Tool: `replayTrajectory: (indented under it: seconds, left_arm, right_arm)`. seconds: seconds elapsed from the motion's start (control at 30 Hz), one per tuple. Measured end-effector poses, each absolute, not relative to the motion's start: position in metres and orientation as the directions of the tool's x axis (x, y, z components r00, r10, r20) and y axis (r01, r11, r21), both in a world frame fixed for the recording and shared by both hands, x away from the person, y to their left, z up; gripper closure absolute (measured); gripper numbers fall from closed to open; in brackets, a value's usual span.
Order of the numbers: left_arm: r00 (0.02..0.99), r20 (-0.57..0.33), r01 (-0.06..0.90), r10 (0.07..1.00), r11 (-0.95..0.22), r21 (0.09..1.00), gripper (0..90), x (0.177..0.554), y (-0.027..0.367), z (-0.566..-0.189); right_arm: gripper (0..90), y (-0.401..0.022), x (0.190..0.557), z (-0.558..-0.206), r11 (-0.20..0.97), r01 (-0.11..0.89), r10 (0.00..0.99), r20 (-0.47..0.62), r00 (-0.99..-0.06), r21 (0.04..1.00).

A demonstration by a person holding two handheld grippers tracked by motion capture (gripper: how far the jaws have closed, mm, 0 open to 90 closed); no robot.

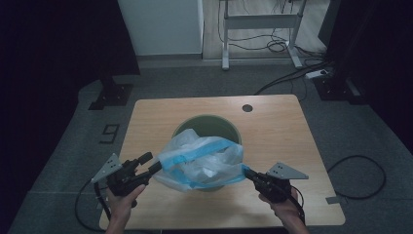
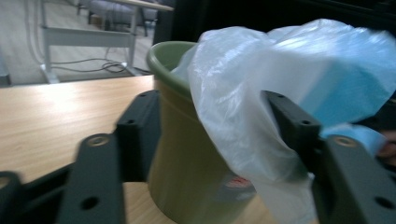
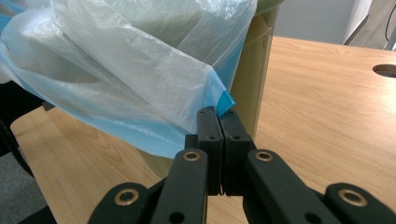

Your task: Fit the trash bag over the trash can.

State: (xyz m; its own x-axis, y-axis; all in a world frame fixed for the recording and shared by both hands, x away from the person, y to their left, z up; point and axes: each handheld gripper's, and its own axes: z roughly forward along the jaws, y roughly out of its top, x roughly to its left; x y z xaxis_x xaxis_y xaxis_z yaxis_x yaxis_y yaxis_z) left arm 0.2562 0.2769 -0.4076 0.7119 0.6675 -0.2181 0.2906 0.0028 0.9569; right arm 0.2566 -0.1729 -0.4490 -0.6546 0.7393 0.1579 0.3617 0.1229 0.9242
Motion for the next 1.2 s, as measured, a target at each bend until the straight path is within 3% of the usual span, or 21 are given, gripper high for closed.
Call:
replayTrajectory:
  seconds: [0.23, 0.47, 0.73, 0.93, 1.1, 1.2]
  left_arm:
    - [0.728, -0.155, 0.238, 0.668, -0.033, 0.971, 28.8, 0.242, 0.281, -0.385]
    - [0.773, -0.159, 0.216, 0.614, -0.020, 0.976, 13.5, 0.244, 0.278, -0.379]
    - [0.814, -0.026, 0.162, 0.580, -0.184, 0.969, 2.0, 0.234, 0.241, -0.358]
    - [0.798, 0.027, 0.153, 0.602, -0.246, 0.957, 6.2, 0.232, 0.228, -0.352]
    - [0.800, 0.037, 0.181, 0.598, -0.300, 0.936, 21.1, 0.242, 0.219, -0.351]
    - [0.793, 0.047, 0.188, 0.608, -0.317, 0.930, 35.6, 0.247, 0.214, -0.352]
  right_arm:
    - [87.8, -0.172, 0.255, -0.442, 0.133, 0.352, 0.735, 0.146, -0.662, 0.926]
    - [88.9, -0.171, 0.256, -0.438, 0.139, 0.363, 0.740, 0.146, -0.656, 0.921]
    - [89.1, -0.162, 0.251, -0.425, 0.164, 0.354, 0.738, 0.124, -0.663, 0.921]
    - [89.1, -0.162, 0.250, -0.422, 0.167, 0.357, 0.739, 0.123, -0.662, 0.919]
    - [89.1, -0.163, 0.252, -0.422, 0.163, 0.365, 0.741, 0.131, -0.659, 0.917]
    - [89.1, -0.162, 0.252, -0.422, 0.163, 0.365, 0.740, 0.131, -0.659, 0.917]
